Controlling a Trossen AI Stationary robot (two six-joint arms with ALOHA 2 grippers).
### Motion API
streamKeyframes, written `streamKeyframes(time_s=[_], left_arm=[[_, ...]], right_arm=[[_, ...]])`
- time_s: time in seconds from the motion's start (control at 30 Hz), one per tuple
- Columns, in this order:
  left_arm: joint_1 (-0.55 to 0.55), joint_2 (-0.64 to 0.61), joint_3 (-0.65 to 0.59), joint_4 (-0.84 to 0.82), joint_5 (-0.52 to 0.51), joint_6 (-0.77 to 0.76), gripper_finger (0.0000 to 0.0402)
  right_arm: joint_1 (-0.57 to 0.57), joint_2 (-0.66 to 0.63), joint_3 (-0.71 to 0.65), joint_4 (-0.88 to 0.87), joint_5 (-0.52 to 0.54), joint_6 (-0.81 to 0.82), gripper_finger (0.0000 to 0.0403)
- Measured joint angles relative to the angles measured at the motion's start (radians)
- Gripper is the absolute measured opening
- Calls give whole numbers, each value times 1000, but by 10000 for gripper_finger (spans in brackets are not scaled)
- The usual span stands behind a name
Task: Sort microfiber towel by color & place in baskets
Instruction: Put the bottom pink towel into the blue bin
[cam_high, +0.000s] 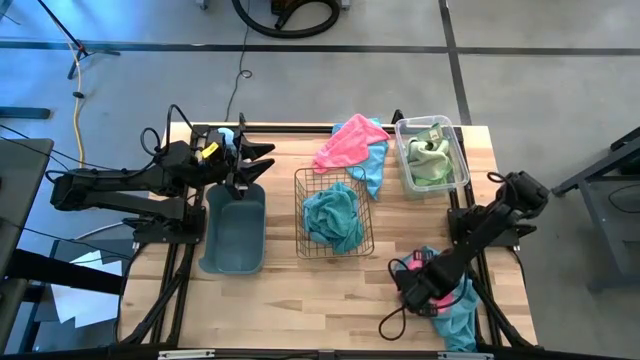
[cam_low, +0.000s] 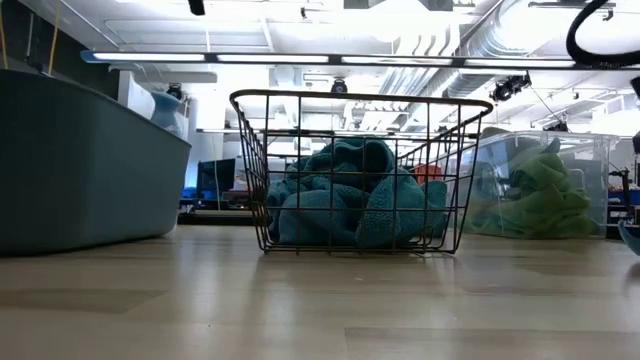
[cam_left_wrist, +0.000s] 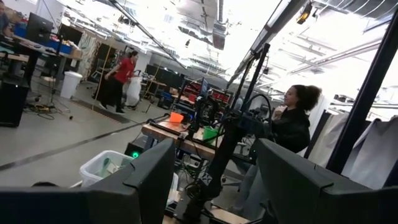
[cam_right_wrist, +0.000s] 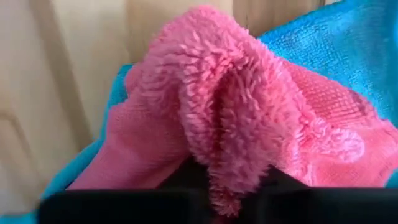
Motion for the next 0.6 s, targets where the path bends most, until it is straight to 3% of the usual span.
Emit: streamKeyframes(time_s=[0.07, 0.3, 0.6], left_arm=[[0, 0, 0, 0, 0, -15, 216], [0, 0, 0, 0, 0, -31, 216], [0, 0, 0, 0, -2, -6, 216]], right_arm=[[0, -21, 0, 1, -9, -10, 17], [-7, -182, 0, -16, -3, 15, 6], [-41, -482, 0, -83, 89, -3, 4]])
